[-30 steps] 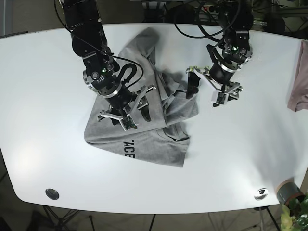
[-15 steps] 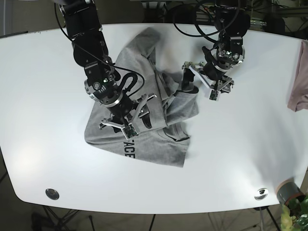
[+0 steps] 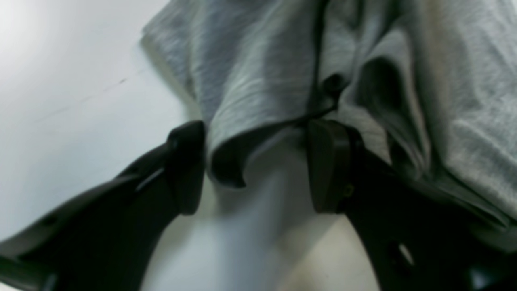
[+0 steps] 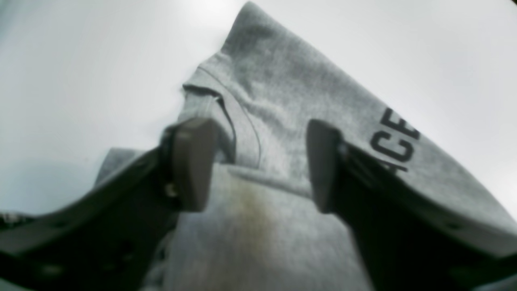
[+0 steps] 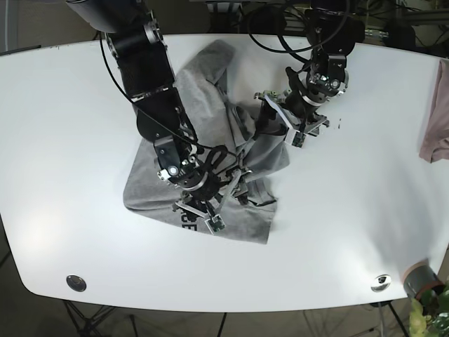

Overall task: Fold the T-shirt properly
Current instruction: 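Grasp the grey shirt's fabric with both grippers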

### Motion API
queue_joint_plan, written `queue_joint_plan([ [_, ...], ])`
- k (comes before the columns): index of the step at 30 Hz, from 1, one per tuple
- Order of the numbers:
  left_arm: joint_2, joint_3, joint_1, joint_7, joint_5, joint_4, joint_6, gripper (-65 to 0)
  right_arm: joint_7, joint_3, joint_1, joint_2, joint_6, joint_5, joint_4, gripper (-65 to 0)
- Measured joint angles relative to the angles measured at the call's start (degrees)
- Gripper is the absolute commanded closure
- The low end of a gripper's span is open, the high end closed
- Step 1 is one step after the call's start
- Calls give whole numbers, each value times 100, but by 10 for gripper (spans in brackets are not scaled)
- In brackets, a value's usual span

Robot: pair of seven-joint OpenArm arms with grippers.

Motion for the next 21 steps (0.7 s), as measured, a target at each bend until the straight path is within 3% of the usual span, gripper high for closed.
queue_joint_plan([
  [2, -20, 4, 28, -4, -4, 17, 2, -429, -37, 0, 177, -129, -28, -46, -446, -506],
  [5, -101, 262, 111, 9, 22, 138, 35, -374, -39, -7, 299, -271, -4, -22, -887, -510],
  [9, -214, 728, 251, 11, -4, 313, -24, -303, -22, -304, 509, -280, -22, -20, -1414, -510],
  [13, -404, 901, 313, -17, -28, 452, -37, -317, 120, -953, 658, -251, -35, -13, -1718, -510],
  [16, -470, 866, 420, 11, 2, 538, 4, -331, 382, -1016, 708, -426, -44, 13, -1969, -510],
  [21, -468, 898, 684, 7, -7, 883, -2, -331, 472, -1038, 890, -468, -20, 31, -2273, -510],
])
